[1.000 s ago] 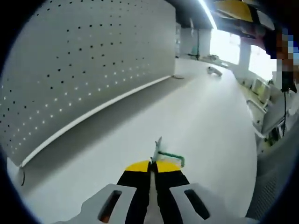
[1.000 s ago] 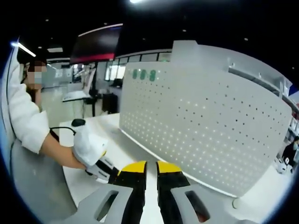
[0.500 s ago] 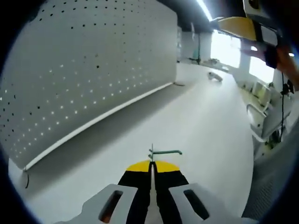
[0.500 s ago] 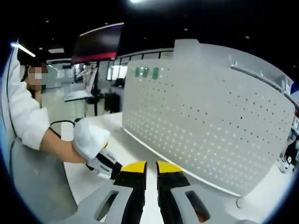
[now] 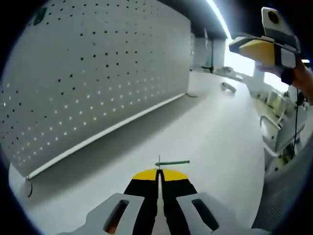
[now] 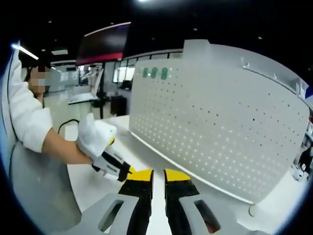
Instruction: Insert the hook assembly into the mounting plate slot until the hook locks in place.
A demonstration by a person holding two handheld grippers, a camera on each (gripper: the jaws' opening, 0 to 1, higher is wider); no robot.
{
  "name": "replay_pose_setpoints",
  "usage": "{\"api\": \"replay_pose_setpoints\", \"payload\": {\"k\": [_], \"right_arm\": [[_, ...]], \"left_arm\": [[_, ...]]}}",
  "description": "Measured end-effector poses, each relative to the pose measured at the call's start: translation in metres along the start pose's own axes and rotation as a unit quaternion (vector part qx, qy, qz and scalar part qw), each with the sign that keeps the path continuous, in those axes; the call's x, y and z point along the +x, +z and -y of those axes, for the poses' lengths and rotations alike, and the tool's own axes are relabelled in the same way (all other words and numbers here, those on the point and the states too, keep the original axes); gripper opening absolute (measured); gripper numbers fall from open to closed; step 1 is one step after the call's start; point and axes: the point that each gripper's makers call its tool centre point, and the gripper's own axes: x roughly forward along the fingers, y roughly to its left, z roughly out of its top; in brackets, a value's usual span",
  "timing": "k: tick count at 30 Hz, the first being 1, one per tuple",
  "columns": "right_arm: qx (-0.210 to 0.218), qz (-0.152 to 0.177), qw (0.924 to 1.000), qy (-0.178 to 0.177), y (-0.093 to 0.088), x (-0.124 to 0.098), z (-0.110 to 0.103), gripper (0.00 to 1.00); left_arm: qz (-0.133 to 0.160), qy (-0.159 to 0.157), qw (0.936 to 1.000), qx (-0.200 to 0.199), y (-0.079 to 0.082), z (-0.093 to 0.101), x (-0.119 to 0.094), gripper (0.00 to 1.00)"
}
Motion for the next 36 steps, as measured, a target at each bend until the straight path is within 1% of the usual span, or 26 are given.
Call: {"api": "replay_pose_setpoints", "payload": {"k": [4, 5, 6, 8, 13, 17, 19, 20, 24, 26, 28, 30, 31, 32, 34, 36], "right_arm": [[-0.003, -0.009, 0.9999, 0.014, -0.013, 0.009, -0.007, 0.08], [-0.016, -0.016, 0.9996, 0.018, -0.017, 0.011, -0.009, 0.09], [-0.041, -0.024, 0.9985, 0.024, -0.022, 0.014, -0.013, 0.09], [-0.065, -0.029, 0.9969, 0.032, -0.027, 0.018, -0.020, 0.10], [-0.092, -0.028, 0.9942, 0.049, -0.032, 0.027, -0.032, 0.12], [-0.128, -0.028, 0.9899, 0.056, -0.034, 0.032, -0.036, 0.12], [-0.149, -0.029, 0.9868, 0.055, -0.034, 0.034, -0.037, 0.12], [-0.155, -0.028, 0.9860, 0.055, -0.034, 0.034, -0.037, 0.13], [-0.184, -0.031, 0.9805, 0.060, -0.036, 0.037, -0.041, 0.12], [-0.190, -0.029, 0.9795, 0.062, -0.036, 0.038, -0.043, 0.12], [-0.189, -0.026, 0.9797, 0.064, -0.034, 0.039, -0.043, 0.12], [-0.195, -0.024, 0.9784, 0.065, -0.033, 0.040, -0.044, 0.12], [-0.201, -0.023, 0.9771, 0.067, -0.032, 0.040, -0.045, 0.12], [-0.209, -0.024, 0.9753, 0.068, -0.032, 0.041, -0.046, 0.12], [-0.223, -0.023, 0.9720, 0.071, -0.032, 0.041, -0.048, 0.11], [-0.230, -0.021, 0.9702, 0.072, -0.030, 0.042, -0.049, 0.11]], "left_arm": [[0.004, -0.003, 0.9999, -0.016, 0.006, -0.003, -0.003, 0.01], [0.006, -0.005, 0.9998, -0.019, 0.008, -0.002, -0.005, 0.01], [0.007, -0.006, 0.9998, -0.020, 0.010, -0.003, -0.006, 0.01], [0.010, -0.007, 0.9997, -0.020, 0.016, -0.002, -0.010, 0.01], [0.022, -0.012, 0.9987, -0.044, 0.030, -0.002, -0.023, 0.01], [0.029, -0.020, 0.9973, -0.064, 0.040, -0.001, -0.034, 0.01], [0.035, -0.024, 0.9959, -0.081, 0.043, -0.001, -0.041, 0.01], [0.034, -0.033, 0.9940, -0.098, 0.045, 0.002, -0.044, 0.01], [0.036, -0.046, 0.9908, -0.122, 0.049, 0.006, -0.052, 0.01], [0.036, -0.060, 0.9878, -0.139, 0.050, 0.012, -0.055, 0.01], [0.036, -0.066, 0.9859, -0.149, 0.052, 0.015, -0.057, 0.01], [0.036, -0.077, 0.9827, -0.165, 0.053, 0.019, -0.060, 0.01], [0.038, -0.086, 0.9786, -0.183, 0.055, 0.023, -0.062, 0.01], [0.035, -0.088, 0.9782, -0.185, 0.054, 0.023, -0.062, 0.01], [0.038, -0.092, 0.9781, -0.183, 0.057, 0.026, -0.065, 0.01], [0.039, -0.098, 0.9764, -0.189, 0.057, 0.029, -0.066, 0.01]]}}
